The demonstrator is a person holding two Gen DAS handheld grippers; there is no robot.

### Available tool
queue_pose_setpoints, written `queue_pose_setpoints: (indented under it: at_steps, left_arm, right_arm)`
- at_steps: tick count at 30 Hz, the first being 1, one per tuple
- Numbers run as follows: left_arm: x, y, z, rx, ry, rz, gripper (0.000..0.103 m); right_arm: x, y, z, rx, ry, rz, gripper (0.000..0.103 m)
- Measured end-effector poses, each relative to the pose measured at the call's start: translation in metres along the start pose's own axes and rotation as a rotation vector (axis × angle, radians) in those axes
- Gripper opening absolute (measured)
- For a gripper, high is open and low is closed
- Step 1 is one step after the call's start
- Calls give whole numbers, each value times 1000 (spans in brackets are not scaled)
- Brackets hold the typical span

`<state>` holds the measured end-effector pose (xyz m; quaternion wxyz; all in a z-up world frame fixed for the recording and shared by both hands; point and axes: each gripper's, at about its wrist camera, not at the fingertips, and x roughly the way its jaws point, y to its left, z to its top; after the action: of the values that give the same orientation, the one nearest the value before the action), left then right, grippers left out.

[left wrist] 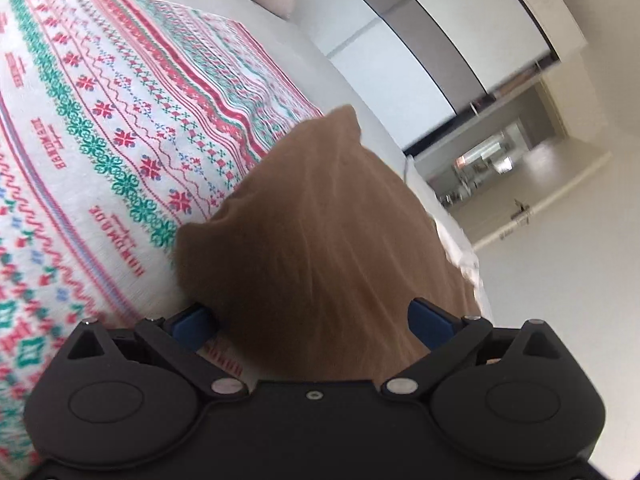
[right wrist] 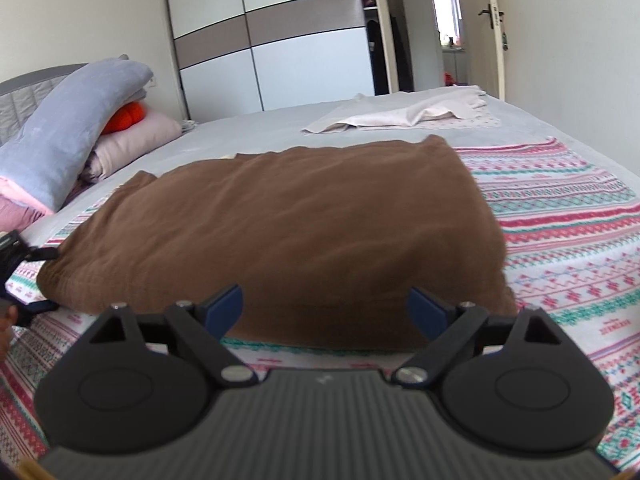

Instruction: Fold large clothes

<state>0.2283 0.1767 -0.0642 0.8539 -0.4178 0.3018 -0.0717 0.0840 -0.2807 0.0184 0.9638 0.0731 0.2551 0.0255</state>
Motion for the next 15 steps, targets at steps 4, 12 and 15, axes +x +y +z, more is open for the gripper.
queue_pose_setpoints:
  at_steps: [4, 12, 15]
  left_arm:
    - [10, -6, 0, -19, -47, 29, 100]
    - [23, -23, -6, 70, -128, 191, 54]
    - [29, -35, -7, 195, -141, 230, 44]
  right_arm:
    - [7, 12, 5, -2, -24, 23, 91]
    - [43, 65, 28, -54, -90, 124, 90]
    - [67, 84, 31, -69, -87, 170, 86]
